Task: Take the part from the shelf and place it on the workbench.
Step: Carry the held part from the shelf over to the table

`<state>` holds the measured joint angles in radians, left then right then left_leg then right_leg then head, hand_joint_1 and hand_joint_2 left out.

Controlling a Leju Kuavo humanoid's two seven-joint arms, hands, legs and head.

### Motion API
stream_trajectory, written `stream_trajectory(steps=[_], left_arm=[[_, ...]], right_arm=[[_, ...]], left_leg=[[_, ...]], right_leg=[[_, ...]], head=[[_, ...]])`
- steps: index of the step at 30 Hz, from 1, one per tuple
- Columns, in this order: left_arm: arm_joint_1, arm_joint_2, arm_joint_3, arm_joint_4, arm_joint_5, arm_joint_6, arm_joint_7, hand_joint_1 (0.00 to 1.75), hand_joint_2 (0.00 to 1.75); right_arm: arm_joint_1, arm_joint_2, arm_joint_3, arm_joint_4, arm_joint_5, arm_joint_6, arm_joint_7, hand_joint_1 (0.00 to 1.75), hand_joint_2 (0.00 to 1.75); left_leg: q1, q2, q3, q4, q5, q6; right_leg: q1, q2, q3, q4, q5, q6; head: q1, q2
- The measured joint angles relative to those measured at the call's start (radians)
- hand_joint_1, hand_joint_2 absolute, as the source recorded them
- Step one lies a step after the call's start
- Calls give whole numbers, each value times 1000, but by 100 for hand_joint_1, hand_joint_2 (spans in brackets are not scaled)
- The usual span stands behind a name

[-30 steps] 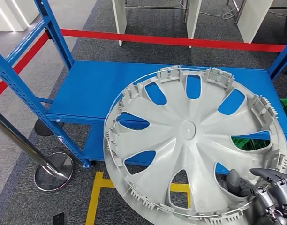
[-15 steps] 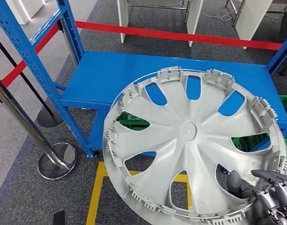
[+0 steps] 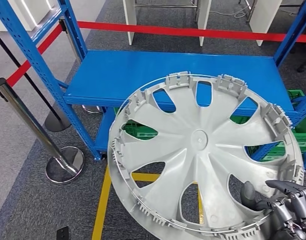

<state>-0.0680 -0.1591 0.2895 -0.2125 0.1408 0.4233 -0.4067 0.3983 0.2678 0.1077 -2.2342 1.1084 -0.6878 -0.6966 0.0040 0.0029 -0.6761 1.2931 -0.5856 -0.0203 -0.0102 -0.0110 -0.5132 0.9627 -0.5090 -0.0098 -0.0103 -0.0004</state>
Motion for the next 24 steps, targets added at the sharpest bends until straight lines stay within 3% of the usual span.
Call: stream_trajectory(steps=[1,3,5,6,8,10,13,14,15,16,17,19,20,21,22,24], left_arm=[[0,0,1,0,0,0,0,0,175],[0,0,2,0,-1,0,0,0,175],[-3,0,3,0,-4,-1,1,0,175],[-5,0,3,0,-5,-1,2,0,175],[-7,0,4,0,-7,-1,5,0,175],[-4,1,4,0,-8,-1,8,0,175],[-3,-1,4,0,-11,-1,10,0,175],[-2,-1,4,0,-11,-1,11,0,175],[-2,0,5,0,-12,-1,13,0,175],[-1,0,5,0,-12,-1,15,0,175],[-1,-1,5,0,-13,-1,16,0,175],[-3,-2,5,0,-15,-1,18,0,175],[-4,-2,5,0,-16,0,19,0,175],[-5,-2,5,0,-17,0,20,0,175],[-5,-2,5,0,-18,1,22,0,175],[-2,-2,5,0,-19,3,24,0,175]], right_arm=[[1,0,0,1,6,0,0,175,175],[3,0,0,3,20,0,0,175,175],[4,0,0,6,32,0,0,175,175],[4,0,-1,7,36,0,0,175,175],[4,0,-1,8,42,0,0,175,175],[4,-1,-2,10,44,0,0,175,175],[4,-1,-4,13,42,0,0,175,175],[4,-1,-4,15,42,0,0,175,175],[4,-1,-5,17,43,0,0,175,175],[4,-1,-6,19,43,0,0,175,175],[5,-1,-6,20,44,0,0,175,175],[5,-1,-7,22,45,0,0,175,175],[5,-1,-7,23,46,0,0,175,175],[6,-2,-7,23,47,0,0,175,175],[7,-2,-7,24,48,0,0,175,175],[9,-3,-7,24,50,0,0,175,175]], left_leg=[[0,0,26,-19,29,2],[-3,8,118,-151,79,11],[-9,23,193,-280,82,22],[-12,28,203,-307,74,27],[-10,19,199,-325,72,38],[-5,7,194,-335,79,51],[-6,-10,176,-330,90,62],[-7,-16,170,-327,92,62],[-8,-23,165,-322,93,62],[-8,-31,160,-317,94,62],[-8,-41,157,-312,94,61],[-9,-60,148,-301,93,56],[-9,-69,140,-295,95,51],[-8,-78,131,-292,97,45],[-6,-88,123,-289,101,38],[-6,-90,112,-284,101,26]], right_leg=[[1,-1,-7,2,8,1],[3,-4,-19,8,18,5],[7,-12,-28,13,25,12],[8,-18,-32,15,29,17],[8,-28,-43,21,32,28],[8,-19,-67,63,2,38],[7,5,-144,245,-98,48],[7,7,-163,295,-115,49],[6,8,-166,310,-113,49],[6,10,-149,286,-92,48],[6,15,-115,227,-58,46],[2,56,-44,98,-16,40],[0,76,-22,58,-9,36],[-1,89,-15,42,-13,34],[-1,88,-15,39,-12,31],[-3,65,-18,35,-8,22]], head=[[0,0],[0,0],[0,0],[0,0],[0,0],[1,0],[4,0],[3,0],[3,0],[3,0],[3,0],[3,0],[2,0],[2,0],[2,0],[0,0]])
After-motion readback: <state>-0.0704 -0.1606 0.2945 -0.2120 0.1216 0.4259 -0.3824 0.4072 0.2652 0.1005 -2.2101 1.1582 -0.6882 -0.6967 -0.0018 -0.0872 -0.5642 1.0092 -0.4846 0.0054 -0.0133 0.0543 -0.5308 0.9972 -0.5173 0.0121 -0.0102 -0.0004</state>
